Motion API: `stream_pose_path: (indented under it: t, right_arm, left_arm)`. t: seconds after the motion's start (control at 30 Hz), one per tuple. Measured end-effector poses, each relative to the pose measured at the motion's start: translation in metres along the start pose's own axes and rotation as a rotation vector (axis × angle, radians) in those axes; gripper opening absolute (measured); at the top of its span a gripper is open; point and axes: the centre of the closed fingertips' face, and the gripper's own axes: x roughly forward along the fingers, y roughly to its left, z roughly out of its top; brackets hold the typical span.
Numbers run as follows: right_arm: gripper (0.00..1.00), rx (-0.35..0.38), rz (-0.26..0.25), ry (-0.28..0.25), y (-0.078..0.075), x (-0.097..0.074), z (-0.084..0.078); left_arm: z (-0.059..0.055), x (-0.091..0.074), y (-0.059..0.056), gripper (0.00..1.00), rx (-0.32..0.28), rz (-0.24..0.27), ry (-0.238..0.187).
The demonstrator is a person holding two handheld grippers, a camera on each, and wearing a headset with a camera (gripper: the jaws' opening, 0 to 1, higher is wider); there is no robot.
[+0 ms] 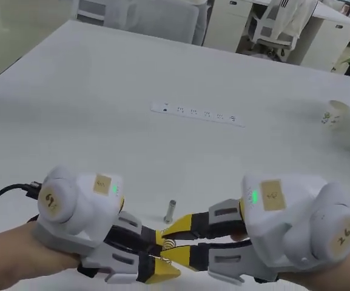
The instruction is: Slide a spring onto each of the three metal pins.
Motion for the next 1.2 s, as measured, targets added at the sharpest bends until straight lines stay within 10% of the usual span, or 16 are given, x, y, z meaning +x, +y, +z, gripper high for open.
stream_pose_path:
  t: [1.2]
  right_arm:
    - [0.07, 0.015, -0.095, 0.013, -0.024, -0.011, -0.008]
  left_arm:
    - [-0.004, -0.044, 0.015, 0.29, -0.076, 0.129, -0.059]
